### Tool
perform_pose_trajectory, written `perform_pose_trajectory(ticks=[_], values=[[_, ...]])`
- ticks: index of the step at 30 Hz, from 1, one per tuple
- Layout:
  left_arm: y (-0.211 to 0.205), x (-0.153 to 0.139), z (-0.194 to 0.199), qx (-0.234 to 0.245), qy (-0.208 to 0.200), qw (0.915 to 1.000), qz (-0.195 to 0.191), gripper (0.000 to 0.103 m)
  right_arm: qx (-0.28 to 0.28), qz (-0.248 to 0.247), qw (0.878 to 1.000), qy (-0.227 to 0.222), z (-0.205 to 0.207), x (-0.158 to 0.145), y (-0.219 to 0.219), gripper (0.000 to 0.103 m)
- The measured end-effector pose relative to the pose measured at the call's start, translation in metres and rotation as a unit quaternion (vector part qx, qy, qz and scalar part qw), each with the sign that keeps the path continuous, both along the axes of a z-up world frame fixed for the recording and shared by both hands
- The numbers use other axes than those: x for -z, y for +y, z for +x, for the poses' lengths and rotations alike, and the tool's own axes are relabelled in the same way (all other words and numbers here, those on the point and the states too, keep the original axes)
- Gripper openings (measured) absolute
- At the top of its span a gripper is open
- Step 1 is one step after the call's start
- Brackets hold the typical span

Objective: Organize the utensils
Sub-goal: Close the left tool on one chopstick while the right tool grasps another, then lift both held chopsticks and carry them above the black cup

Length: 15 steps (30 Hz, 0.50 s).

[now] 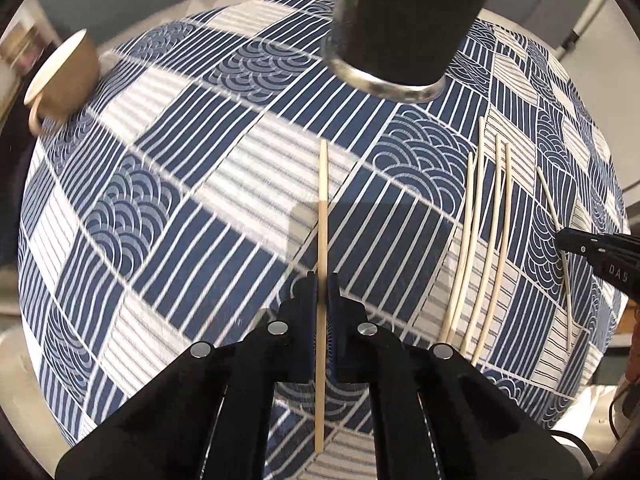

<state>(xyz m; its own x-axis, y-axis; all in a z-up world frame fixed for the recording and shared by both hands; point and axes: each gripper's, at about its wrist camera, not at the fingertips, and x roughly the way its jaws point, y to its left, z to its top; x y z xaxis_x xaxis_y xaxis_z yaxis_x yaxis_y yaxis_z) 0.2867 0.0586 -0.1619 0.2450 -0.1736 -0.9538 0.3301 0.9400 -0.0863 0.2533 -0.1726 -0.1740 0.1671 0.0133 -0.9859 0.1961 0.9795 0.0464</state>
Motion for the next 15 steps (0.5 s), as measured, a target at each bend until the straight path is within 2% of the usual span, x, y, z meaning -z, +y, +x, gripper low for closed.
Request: perform_pose_trajectory(ticks=[8,11,15], values=[[0.022,-0.002,-0.017,-0.052,0.039,0.9976,-0.025,0.005,0.017,0.061,0.998,0.007,-0.028,0.003,-0.042,0.004],[0.023,-0.009,-0.024,-0.069,0.026,0.9972,-0.007,0.005,0.006,0.067,0.998,0.002,-0.03,0.0,-0.052,0.005],[0.025,-0.023,-0.033,-0.09,0.017,0.9957,-0.004,0.005,-0.02,0.058,0.998,-0.006,-0.03,-0.011,-0.061,0.005]])
